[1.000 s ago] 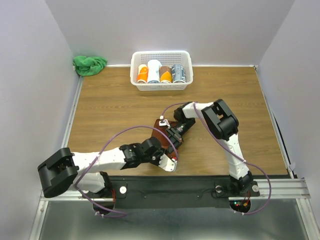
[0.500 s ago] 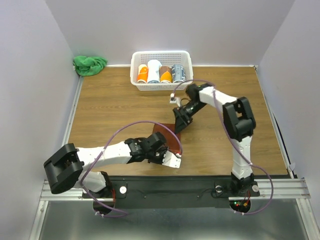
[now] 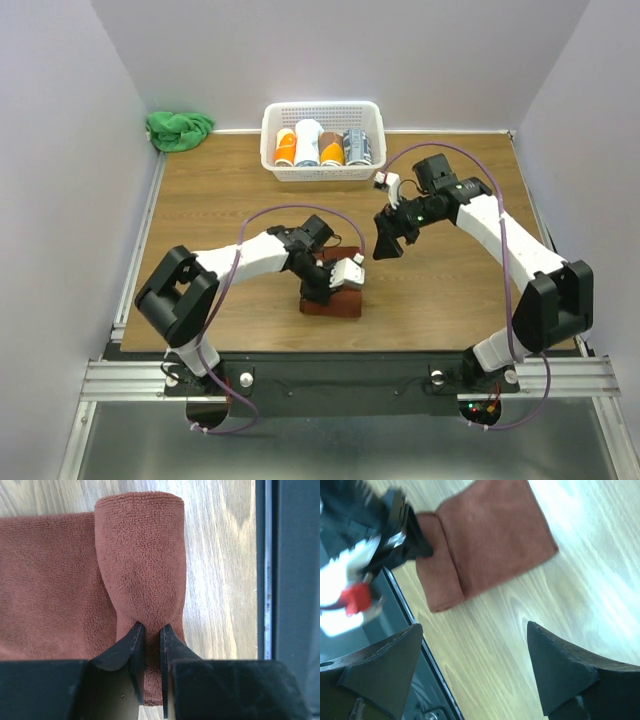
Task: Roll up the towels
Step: Roll the towel
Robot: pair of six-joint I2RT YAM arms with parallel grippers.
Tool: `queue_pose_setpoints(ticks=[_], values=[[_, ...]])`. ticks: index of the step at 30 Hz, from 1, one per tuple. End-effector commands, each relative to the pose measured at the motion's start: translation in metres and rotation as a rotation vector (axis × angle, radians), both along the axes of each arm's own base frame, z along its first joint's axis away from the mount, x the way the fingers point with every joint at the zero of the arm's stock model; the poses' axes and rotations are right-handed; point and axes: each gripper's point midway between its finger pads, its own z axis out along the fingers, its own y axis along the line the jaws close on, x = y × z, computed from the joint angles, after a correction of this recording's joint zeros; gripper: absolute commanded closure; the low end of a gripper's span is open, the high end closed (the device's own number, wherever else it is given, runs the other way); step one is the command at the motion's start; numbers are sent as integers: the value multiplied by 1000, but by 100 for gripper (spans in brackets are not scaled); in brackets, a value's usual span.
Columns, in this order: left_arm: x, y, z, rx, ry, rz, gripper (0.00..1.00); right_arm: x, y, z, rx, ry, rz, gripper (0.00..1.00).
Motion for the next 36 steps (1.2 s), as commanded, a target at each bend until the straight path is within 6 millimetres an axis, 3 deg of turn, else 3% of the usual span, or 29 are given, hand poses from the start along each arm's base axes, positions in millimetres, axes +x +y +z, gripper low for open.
queue_pose_setpoints(ticks=[1, 5, 8, 11, 15, 23, 31, 34, 35, 36], values=[[-15, 18, -20, 95, 183, -15, 89, -2, -8, 10, -15, -103, -27, 14], [3, 20, -25, 112, 258, 14, 87, -22, -12, 0, -74, -142, 2, 16], [12, 19, -33, 123, 322, 23, 86, -27, -8, -4, -120, -191, 16, 18], [19, 25, -42, 133, 393, 50, 85, -31, 9, -14, -179, -269, 52, 19], [29, 33, -58, 139, 471, 95, 85, -38, 44, -26, -226, -387, 121, 20], [49, 34, -63, 111, 542, 138, 84, -48, 97, -57, -263, -591, 230, 18], [56, 40, -74, 108, 577, 170, 82, -62, 117, -97, -288, -646, 326, 16], [58, 41, -76, 104, 581, 176, 82, -66, 115, -118, -313, -637, 358, 23], [59, 42, -76, 101, 581, 178, 82, -66, 115, -121, -316, -638, 364, 37], [61, 41, -76, 97, 581, 182, 82, -68, 113, -129, -326, -623, 375, 43]])
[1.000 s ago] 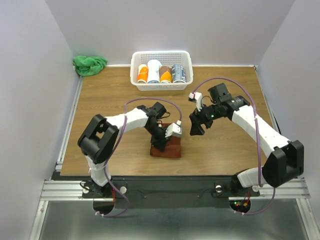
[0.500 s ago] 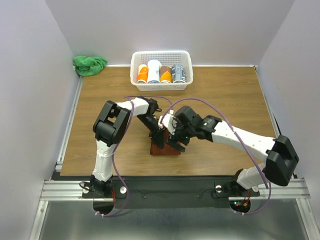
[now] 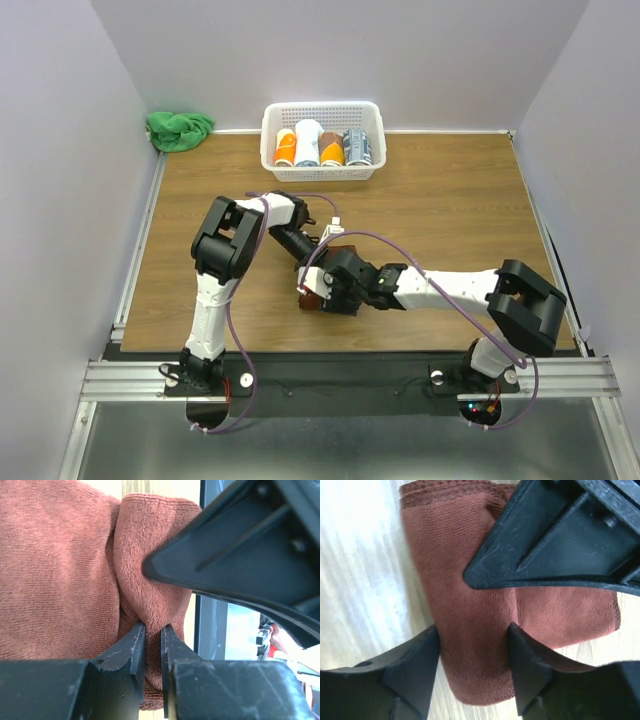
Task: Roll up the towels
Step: Roll the towel
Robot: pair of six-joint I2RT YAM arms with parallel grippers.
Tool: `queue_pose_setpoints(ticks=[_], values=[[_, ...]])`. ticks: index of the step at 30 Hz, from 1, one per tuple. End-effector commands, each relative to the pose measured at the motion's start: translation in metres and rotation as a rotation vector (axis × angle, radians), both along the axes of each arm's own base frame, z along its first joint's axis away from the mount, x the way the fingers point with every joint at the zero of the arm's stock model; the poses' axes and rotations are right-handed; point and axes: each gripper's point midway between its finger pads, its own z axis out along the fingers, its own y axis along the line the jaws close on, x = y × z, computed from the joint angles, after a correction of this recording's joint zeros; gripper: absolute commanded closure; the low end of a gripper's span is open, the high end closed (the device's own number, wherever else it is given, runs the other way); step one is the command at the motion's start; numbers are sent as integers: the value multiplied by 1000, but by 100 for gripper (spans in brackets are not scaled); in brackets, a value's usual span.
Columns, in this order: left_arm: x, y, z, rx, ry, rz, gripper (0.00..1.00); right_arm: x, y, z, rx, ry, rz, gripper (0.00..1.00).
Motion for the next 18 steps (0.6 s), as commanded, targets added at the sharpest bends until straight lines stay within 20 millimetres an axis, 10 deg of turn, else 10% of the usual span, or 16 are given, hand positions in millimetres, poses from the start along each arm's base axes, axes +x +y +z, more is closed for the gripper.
queue_pose_setpoints(ticks=[1, 7, 18], values=[[29, 34, -64, 136, -234, -111, 81, 2, 9, -13, 19, -29, 38, 56], [37, 37, -39, 89, -270, -46, 62, -19, 10, -20, 49, 71, 95, 100], [52, 88, 31, 13, -321, 87, 34, -46, -2, -16, 79, 412, 122, 99]])
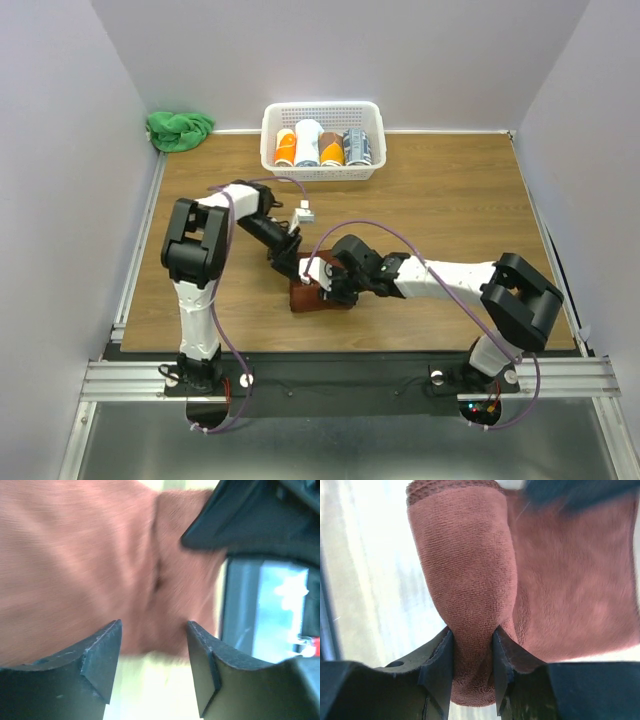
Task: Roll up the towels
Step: Roll the towel
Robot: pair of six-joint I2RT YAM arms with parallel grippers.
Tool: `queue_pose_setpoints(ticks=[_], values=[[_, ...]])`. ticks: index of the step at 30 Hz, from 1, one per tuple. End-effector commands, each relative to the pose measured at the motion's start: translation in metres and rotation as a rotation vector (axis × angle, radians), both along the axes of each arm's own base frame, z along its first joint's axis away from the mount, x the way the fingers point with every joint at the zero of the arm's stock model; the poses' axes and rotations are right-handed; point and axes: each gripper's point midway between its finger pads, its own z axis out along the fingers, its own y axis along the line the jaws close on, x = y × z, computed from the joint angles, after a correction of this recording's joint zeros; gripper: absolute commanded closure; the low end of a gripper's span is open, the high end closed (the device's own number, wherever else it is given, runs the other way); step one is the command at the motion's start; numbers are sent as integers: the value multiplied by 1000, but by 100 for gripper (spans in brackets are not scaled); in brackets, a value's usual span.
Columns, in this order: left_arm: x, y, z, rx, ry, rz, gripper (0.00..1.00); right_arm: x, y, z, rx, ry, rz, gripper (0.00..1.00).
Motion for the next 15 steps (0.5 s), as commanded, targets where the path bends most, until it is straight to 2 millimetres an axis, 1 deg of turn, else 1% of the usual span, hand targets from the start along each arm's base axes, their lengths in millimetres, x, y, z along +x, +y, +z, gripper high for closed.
queue_pose_setpoints(ticks=[1, 3, 4, 5, 6, 7, 8, 9, 10, 11, 12, 13, 14, 15], values=[[23, 39, 26, 16, -165, 27, 33, -41, -18, -12, -61, 285, 50, 99], [29, 47, 33, 7, -201, 56, 32, -44, -22, -14, -64, 364, 34, 99], [34, 55, 43, 1, -245, 89, 30, -43, -21, -12, -56, 396, 27, 99], [36, 58, 46, 10, -273, 105, 28, -41, -17, -7, -38, 428, 17, 99], [42, 60, 42, 20, -329, 122, 27, -38, -21, -6, -37, 468, -6, 99], [45, 66, 53, 49, -421, 139, 27, -41, -19, -8, -30, 523, -4, 100], [47, 67, 57, 70, -448, 178, 26, -38, -17, -6, -21, 548, -18, 99], [53, 69, 51, 76, -518, 211, 25, -37, -18, -6, -22, 578, -27, 99], [57, 74, 68, 99, -623, 247, 25, -37, -19, -15, -45, 611, -45, 99], [48, 77, 61, 116, -621, 281, 24, -34, -16, -13, -48, 627, -51, 99], [56, 77, 68, 107, -705, 303, 23, -32, -16, -14, -51, 649, -61, 99], [55, 82, 85, 126, -799, 341, 22, -34, -16, -21, -62, 703, -71, 99], [52, 84, 89, 132, -852, 346, 21, -33, -15, -22, -62, 727, -73, 99], [41, 81, 79, 135, -879, 330, 20, -28, -15, -22, -60, 752, -85, 99]])
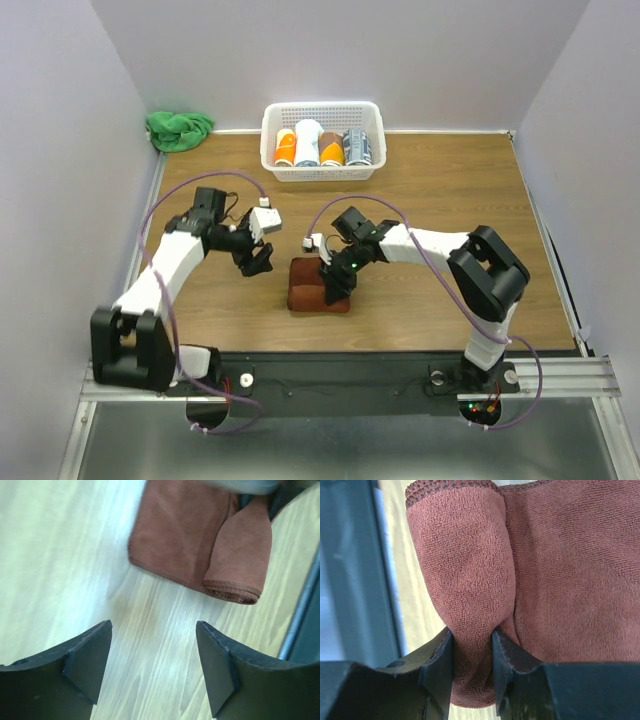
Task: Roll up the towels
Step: Roll the towel
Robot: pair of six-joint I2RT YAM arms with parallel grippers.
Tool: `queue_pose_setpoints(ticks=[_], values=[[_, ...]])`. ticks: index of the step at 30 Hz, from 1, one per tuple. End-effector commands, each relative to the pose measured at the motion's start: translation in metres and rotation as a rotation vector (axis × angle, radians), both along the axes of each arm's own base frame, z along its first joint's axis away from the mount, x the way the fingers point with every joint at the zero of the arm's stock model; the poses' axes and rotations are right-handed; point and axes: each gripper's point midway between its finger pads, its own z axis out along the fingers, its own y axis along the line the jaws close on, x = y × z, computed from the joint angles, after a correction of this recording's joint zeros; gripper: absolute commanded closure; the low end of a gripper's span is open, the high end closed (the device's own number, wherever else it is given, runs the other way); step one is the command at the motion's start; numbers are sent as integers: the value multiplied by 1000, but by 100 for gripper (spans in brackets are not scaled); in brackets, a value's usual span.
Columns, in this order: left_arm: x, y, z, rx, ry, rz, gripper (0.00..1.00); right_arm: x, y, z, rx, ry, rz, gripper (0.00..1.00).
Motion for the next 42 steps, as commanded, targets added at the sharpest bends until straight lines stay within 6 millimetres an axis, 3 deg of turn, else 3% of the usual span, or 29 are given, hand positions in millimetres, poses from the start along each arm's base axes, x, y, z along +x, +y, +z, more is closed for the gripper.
queue_pose_setpoints(ticks=[1, 3, 4, 5, 6, 10, 20, 26, 33, 42], values=[[9, 2, 16, 40, -273, 81, 19, -28, -15, -21, -92, 276, -11, 99], [-9, 7, 13, 87, -380, 78, 13, -26, -17, -29, -110, 339, -30, 99], [-20, 3, 22, 96, -462, 56, 11, -23, -13, -26, -95, 357, -31, 99], [-36, -7, 8, 103, -473, 0, 7, -22, -13, -28, -97, 395, -38, 99], [-39, -3, 6, 112, -490, 12, 6, -21, -14, -30, -104, 406, -46, 99], [-64, -25, 2, 108, -566, -107, 5, -18, -8, -32, -98, 481, -49, 99], [-85, -76, -22, 148, -599, -320, 5, -10, -10, -43, -123, 610, -89, 99], [-100, -91, -41, 178, -569, -388, 8, -3, -8, -41, -103, 678, -115, 99], [-93, -88, -67, 277, -564, -374, 15, -1, -6, -40, -89, 713, -113, 98], [-80, -83, -61, 291, -744, -355, 11, -7, -9, -49, -107, 801, -104, 97]])
